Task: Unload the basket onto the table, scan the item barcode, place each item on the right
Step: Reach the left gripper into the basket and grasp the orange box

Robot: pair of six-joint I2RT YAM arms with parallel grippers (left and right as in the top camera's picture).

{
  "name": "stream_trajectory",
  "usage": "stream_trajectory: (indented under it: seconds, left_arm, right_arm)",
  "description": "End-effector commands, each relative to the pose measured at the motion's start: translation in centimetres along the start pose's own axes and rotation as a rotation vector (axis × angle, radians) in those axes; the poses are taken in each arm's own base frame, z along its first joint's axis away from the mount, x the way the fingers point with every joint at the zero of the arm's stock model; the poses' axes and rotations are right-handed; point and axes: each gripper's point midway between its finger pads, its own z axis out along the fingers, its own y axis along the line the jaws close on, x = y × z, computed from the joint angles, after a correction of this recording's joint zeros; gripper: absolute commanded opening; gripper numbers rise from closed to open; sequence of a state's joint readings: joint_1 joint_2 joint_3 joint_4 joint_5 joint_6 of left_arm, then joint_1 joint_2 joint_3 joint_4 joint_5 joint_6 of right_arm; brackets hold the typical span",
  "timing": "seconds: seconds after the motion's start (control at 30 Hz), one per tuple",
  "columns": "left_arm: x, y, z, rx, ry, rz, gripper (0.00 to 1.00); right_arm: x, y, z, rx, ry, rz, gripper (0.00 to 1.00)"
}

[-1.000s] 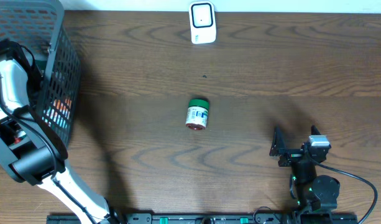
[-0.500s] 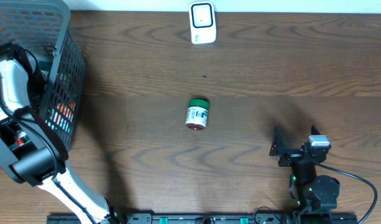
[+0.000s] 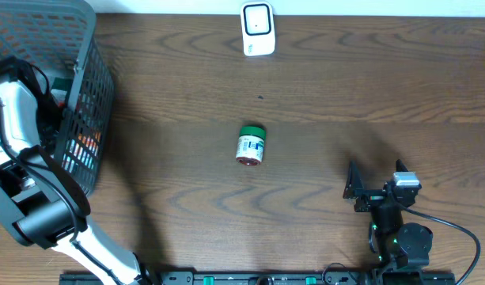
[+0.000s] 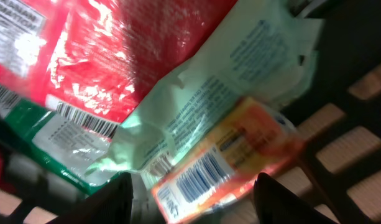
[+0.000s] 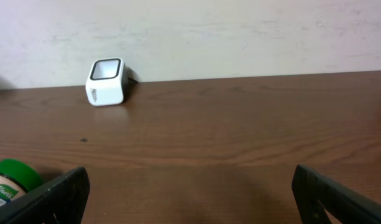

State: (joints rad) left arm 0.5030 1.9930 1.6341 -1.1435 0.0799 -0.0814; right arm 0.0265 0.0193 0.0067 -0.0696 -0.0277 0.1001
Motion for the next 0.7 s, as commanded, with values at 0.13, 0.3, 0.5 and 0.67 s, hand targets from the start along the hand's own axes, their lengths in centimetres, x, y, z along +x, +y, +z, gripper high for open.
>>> stream_trajectory:
  seconds: [0.13,0.3,0.5,0.67]
  left_arm:
    - [1.6,-0.5,2.5,0.012,0.041,0.005,0.33]
    - [0.6,-1.1,0.4,0.047,-0.015,0.006,0.07]
    - [-0.5,-1.0,-4.2,0.069,-0.166,0.004,0.07]
    - [-0.9,-0.1,-8.2,0.080,-0.298,-0.019,0.07]
  right_arm:
    - [0.0,-0.2,0.0,0.008,0.001,0.012,0.99]
    - [0.0,-0.2,0.0,0.008,0.001,0.012,0.99]
    - [0.0,-0.2,0.0,0.008,0.001,0.012,0.99]
    - [0.0,-0.2,0.0,0.008,0.001,0.012,0.99]
